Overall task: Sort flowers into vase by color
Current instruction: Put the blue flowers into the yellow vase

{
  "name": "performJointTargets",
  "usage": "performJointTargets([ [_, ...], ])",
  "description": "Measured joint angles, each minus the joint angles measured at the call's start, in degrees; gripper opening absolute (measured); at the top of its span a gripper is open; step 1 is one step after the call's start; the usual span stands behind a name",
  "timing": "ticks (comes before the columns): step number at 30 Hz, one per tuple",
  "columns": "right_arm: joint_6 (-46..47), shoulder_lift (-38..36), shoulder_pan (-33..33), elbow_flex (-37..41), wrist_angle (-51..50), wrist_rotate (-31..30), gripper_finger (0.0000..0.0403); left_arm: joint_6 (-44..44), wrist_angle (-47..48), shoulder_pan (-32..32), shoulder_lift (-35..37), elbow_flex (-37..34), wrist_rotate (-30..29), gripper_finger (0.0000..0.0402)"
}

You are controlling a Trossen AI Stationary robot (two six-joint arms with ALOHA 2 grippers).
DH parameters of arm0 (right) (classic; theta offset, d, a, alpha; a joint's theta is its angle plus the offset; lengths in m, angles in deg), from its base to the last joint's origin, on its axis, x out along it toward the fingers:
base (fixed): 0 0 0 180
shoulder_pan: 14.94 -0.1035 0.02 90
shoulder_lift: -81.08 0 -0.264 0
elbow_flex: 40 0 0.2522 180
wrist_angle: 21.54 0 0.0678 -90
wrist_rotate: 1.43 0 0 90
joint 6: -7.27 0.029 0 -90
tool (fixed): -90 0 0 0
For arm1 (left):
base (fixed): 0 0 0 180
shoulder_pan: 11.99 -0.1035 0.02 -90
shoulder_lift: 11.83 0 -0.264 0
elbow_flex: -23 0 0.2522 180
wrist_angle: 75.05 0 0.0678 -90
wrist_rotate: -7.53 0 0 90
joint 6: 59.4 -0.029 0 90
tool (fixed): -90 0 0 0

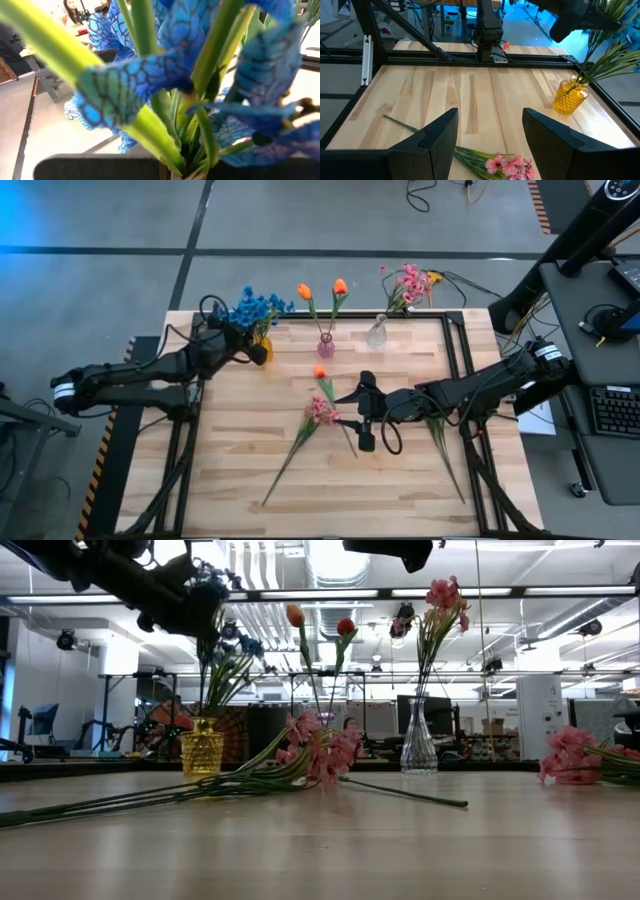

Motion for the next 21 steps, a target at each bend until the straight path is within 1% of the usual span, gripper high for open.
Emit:
performJointTargets([
  [15,0.0,0.0,0.0,0.0,0.0,0.0,0.0215,2.3,-0.5,-0.1,-0.7,0.0,-0.3,0.0013],
  [21,0.0,0.0,0.0,0.0,0.0,0.0,0.0215,2.6,-0.4,-0.1,-0.7,0.0,-0.4,0.0042],
])
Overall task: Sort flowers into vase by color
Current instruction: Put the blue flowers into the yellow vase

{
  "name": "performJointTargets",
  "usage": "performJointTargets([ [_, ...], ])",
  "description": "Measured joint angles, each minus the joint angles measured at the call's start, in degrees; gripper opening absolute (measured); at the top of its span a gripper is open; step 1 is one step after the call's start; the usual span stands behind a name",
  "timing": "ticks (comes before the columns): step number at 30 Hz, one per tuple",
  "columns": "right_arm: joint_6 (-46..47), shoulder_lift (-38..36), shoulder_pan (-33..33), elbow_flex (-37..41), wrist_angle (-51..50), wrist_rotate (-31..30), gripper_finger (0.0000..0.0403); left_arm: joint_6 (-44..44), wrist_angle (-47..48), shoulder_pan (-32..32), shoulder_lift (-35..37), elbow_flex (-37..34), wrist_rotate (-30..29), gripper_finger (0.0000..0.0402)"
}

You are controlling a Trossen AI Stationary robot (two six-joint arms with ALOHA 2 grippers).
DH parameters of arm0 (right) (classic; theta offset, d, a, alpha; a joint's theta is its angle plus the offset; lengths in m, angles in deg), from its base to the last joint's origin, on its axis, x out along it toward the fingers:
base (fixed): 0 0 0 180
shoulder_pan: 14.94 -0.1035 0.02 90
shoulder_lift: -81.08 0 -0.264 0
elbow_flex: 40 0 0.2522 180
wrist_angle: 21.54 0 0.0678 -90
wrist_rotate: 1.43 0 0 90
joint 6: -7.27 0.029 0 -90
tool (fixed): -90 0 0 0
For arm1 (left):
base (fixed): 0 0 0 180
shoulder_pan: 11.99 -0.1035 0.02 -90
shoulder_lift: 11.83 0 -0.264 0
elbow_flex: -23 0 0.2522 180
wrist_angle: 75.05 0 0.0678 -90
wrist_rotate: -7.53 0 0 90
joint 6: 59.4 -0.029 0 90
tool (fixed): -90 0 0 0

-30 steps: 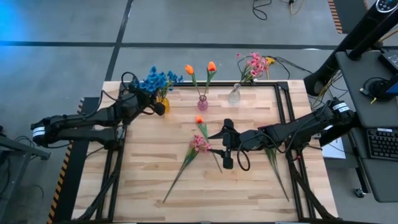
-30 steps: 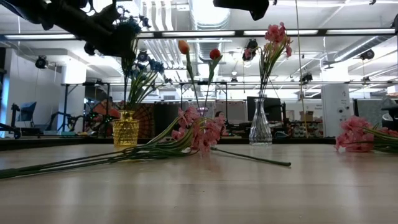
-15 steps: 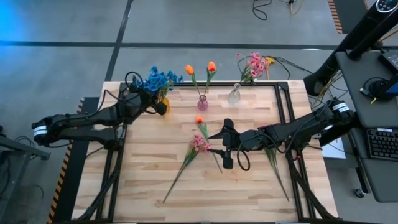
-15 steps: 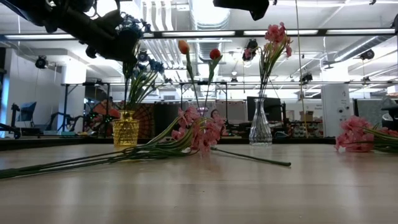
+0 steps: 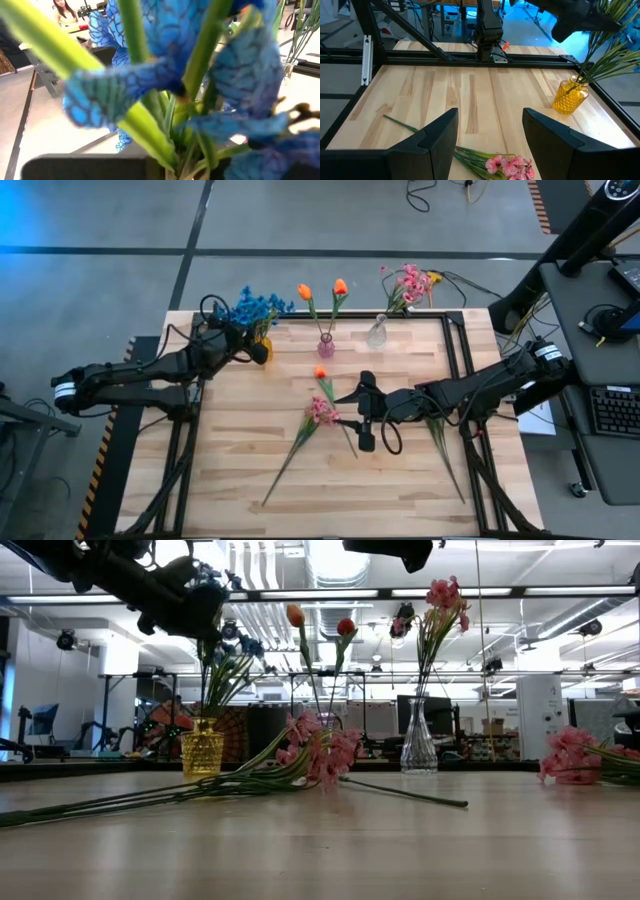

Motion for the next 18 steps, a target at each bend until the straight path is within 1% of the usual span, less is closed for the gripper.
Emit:
performJointTargets([
  [11,0.0,0.0,0.0,0.0,0.0,0.0,0.0215,0.0,0.2,0.0,0.0,0.0,0.0,0.0108],
  [18,0.0,0.0,0.0,0.0,0.0,0.0,0.0215,0.0,1.5,0.0,0.0,0.0,0.0,0.0158],
])
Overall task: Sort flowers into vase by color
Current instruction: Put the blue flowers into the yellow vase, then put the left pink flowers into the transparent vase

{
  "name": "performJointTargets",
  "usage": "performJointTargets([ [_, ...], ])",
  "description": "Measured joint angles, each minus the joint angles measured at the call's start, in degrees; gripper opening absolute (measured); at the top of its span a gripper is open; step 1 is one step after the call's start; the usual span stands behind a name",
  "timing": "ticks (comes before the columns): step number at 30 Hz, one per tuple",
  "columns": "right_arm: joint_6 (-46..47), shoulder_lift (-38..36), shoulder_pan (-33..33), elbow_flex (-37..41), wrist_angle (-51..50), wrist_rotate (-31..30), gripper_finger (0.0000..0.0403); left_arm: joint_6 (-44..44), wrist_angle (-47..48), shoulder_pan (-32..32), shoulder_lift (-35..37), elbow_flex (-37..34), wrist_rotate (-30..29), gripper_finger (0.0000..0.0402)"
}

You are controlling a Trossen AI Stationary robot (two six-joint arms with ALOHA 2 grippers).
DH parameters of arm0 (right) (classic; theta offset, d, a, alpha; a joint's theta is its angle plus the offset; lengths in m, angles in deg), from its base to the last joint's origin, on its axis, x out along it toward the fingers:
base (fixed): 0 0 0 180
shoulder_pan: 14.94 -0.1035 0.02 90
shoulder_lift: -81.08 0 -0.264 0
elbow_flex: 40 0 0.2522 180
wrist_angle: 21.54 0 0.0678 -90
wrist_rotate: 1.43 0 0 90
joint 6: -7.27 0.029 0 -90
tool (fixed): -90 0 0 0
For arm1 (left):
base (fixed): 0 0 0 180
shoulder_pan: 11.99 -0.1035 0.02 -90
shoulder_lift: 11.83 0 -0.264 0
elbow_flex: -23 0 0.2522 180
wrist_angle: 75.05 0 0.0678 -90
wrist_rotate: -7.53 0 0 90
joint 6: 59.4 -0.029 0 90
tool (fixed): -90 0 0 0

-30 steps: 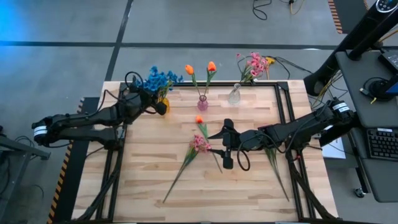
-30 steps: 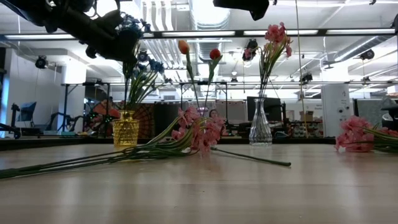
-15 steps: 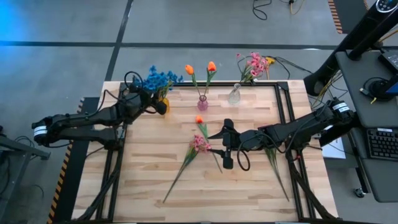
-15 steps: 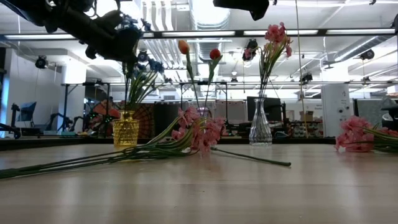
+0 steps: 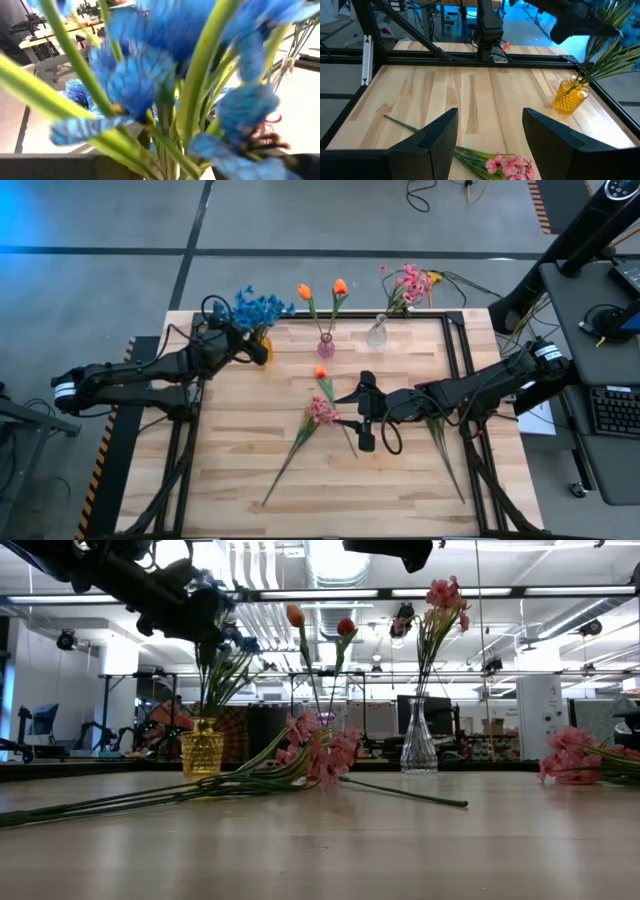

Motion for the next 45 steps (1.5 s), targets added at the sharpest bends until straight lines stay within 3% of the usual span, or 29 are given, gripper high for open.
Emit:
performJointTargets([
  [24,0.4,0.0,0.0,0.0,0.0,0.0,0.0215,6.1,12.8,0.0,0.0,0.0,0.0,0.0266],
  [40,0.9,0.0,0.0,0.0,0.0,0.0,0.0215,9.8,23.9,0.0,2.4,0.0,0.0,0.0274],
  [45,4.5,0.0,0.0,0.0,-1.0,0.0,0.0215,12.9,26.7,0.0,4.2,0.0,5.2,0.0275],
])
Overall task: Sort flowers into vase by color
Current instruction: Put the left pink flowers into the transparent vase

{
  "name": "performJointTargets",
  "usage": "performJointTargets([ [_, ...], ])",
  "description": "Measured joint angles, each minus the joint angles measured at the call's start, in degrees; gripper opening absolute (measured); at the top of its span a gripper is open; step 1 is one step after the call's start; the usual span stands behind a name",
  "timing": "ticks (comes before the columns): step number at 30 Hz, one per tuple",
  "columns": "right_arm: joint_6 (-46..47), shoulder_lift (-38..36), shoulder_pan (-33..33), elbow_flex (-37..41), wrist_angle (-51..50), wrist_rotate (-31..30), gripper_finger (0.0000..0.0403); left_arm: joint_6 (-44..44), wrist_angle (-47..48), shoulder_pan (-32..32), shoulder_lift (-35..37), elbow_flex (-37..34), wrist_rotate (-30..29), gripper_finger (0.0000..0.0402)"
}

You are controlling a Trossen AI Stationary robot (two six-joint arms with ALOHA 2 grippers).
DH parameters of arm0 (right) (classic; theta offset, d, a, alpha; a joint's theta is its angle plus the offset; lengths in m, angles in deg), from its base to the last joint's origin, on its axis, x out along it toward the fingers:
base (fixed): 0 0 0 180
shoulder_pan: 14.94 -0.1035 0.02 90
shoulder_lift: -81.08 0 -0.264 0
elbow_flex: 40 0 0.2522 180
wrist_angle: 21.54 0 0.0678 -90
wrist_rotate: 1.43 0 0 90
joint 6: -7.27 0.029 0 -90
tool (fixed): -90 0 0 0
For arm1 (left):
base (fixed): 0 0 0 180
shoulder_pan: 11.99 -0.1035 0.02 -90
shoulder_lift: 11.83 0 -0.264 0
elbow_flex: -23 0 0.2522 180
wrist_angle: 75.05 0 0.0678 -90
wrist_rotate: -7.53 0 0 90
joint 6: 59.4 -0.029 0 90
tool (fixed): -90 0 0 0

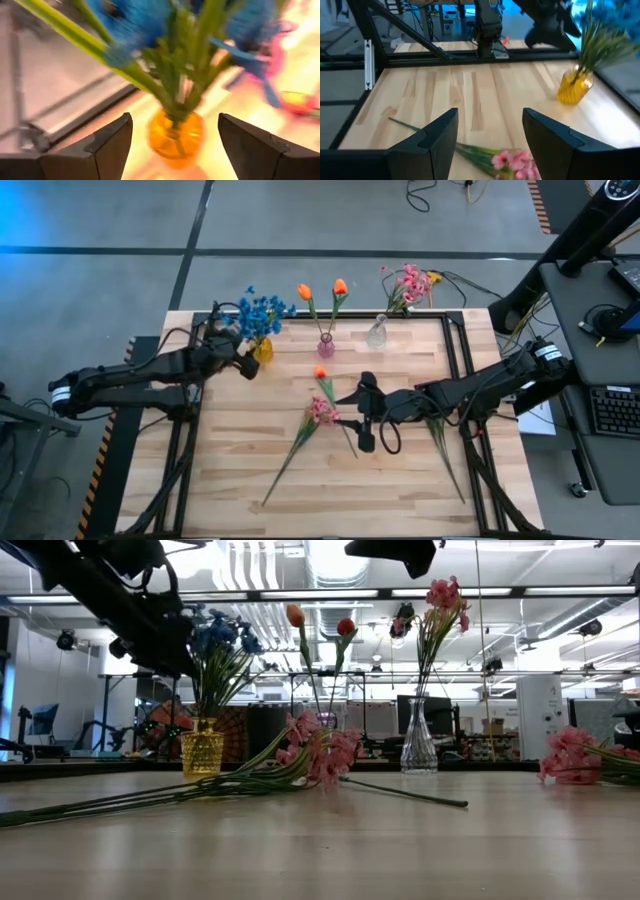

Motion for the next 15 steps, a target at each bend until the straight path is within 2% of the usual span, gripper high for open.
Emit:
performJointTargets([
  [6,11.6,0.0,0.2,0.0,-7.6,0.1,0.0215,7.9,3.4,0.9,1.1,0.0,10.8,0.0275],
  [11,19.6,0.6,0.4,0.0,-16.4,0.1,0.0215,15.7,6.4,4.0,1.0,0.0,11.5,0.0275],
  [15,27.5,0.9,0.4,0.0,-24.7,0.2,0.0215,19.3,7.2,8.9,1.1,0.0,11.2,0.0275],
])
